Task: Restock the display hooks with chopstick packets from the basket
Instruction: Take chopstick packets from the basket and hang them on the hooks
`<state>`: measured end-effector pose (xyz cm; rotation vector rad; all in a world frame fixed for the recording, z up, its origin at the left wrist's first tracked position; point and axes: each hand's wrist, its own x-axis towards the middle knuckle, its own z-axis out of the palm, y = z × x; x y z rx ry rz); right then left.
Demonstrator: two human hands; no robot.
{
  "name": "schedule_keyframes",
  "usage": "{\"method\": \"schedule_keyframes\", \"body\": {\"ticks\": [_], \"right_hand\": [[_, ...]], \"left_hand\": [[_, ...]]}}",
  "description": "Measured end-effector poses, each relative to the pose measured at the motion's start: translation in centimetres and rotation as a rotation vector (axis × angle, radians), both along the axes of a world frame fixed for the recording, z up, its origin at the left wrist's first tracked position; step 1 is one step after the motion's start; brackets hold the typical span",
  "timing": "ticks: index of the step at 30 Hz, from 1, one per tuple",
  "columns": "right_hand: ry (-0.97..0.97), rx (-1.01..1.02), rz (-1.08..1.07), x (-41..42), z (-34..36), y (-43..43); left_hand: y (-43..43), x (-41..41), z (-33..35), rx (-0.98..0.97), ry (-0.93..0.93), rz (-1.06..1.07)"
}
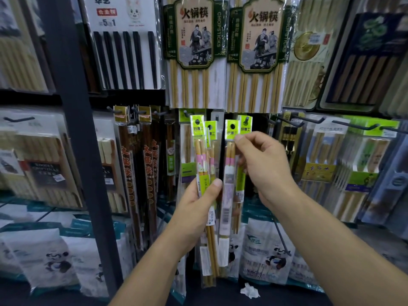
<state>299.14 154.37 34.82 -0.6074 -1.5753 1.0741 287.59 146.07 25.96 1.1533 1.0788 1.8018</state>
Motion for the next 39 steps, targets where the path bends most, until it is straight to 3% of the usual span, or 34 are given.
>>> {"method": "schedule_keyframes", "body": {"ticks": [4, 11, 20, 24, 31, 39], "right_hand": [[0.084, 0.015, -0.091, 0.6, 1.4, 1.1], [0.047, 0.004, -0.181, 0.2, 1.4, 2.4], [-0.008, 0.024, -0.227, 0.3, 0.1, 2.9], [0.015, 0.043, -0.264, 0.6, -0.3, 2.5], [-0.021, 0.028, 0.059, 0.0, -0.7, 0.0], [0.038, -0.074, 0.098, 0.2, -0.2, -0.2]], "left_hand": [[0.1, -0.5, 0.0, 0.0, 0.041, 0.103], [-0.4, -0.4, 0.6, 0.04, 0.049, 0.032], [-0.5, -0.5, 0.5, 0.032, -0.115, -0.077], [-0.4, -0.5, 0.4, 0.004, 0.007, -0.015], [-0.5, 0.3, 0.6, 0.05, 0.043, -0.058], [-0.7, 0.2, 0.6, 0.056, 0.048, -0.095]]}}
